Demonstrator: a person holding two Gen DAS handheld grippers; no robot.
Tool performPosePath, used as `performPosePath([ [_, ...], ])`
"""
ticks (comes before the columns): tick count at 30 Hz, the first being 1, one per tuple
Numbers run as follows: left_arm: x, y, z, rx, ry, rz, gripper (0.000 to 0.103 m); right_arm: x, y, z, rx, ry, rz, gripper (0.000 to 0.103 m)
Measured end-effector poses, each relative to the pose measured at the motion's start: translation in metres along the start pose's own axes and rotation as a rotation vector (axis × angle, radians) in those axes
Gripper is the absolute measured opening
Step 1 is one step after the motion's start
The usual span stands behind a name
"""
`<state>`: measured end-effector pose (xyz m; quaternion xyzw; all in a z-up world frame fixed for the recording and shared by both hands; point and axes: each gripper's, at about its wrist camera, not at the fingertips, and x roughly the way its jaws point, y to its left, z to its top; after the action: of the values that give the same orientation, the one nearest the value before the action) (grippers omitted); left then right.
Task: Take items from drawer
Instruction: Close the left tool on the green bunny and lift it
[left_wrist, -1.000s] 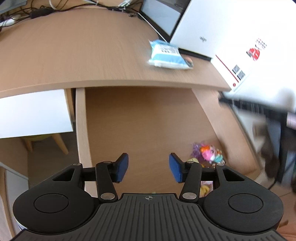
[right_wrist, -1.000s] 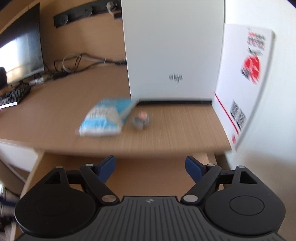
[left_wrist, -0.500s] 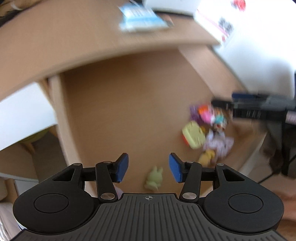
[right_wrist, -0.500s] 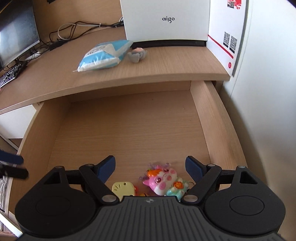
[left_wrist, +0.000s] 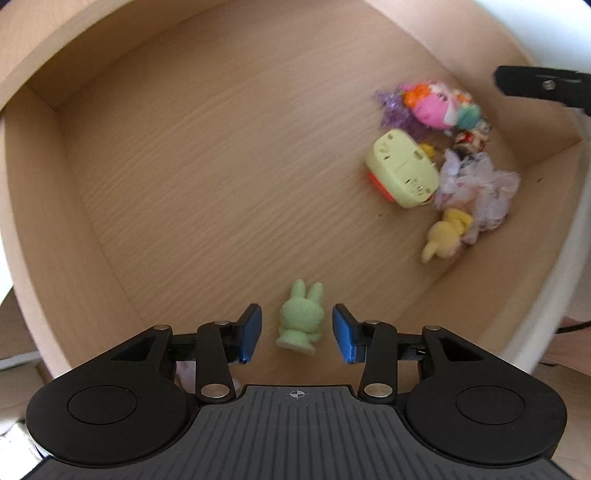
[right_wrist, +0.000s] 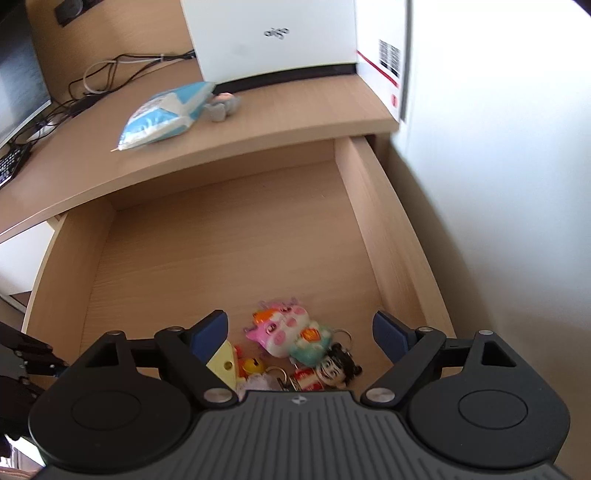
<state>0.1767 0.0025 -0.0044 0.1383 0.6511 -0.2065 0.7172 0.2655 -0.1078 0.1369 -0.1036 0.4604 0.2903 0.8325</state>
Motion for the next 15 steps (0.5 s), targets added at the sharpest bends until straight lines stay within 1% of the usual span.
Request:
performPosePath([
  [2, 0.006, 0.001, -0.002, -0.003, 0.012, -0.01, 0.032, 0.0, -0.001, -0.002, 0.003, 0.011, 0.002, 0.086],
  [6, 0.004, 0.013, -0.011, -0.087, -0.012, -0.062, 0.031, 0.0, 0.002, -0.001, -0.017, 0.021, 0.019, 0.086],
  [9, -0.021, 0.03, -0.022, -0.181, -0.093, -0.123, 0.031, 0.004, 0.011, 0.004, -0.062, 0.04, 0.06, 0.087],
  [13, -0.075, 0.058, -0.038, -0.337, -0.247, -0.23, 0.031, 0.019, 0.033, 0.014, -0.145, 0.082, 0.133, 0.087],
  [14, -0.087, 0.064, -0.041, -0.363, -0.28, -0.236, 0.031, 0.025, 0.04, 0.017, -0.156, 0.095, 0.158, 0.087],
  [15, -0.1, 0.068, -0.044, -0.38, -0.317, -0.226, 0.031, 0.031, 0.046, 0.02, -0.151, 0.108, 0.182, 0.087],
])
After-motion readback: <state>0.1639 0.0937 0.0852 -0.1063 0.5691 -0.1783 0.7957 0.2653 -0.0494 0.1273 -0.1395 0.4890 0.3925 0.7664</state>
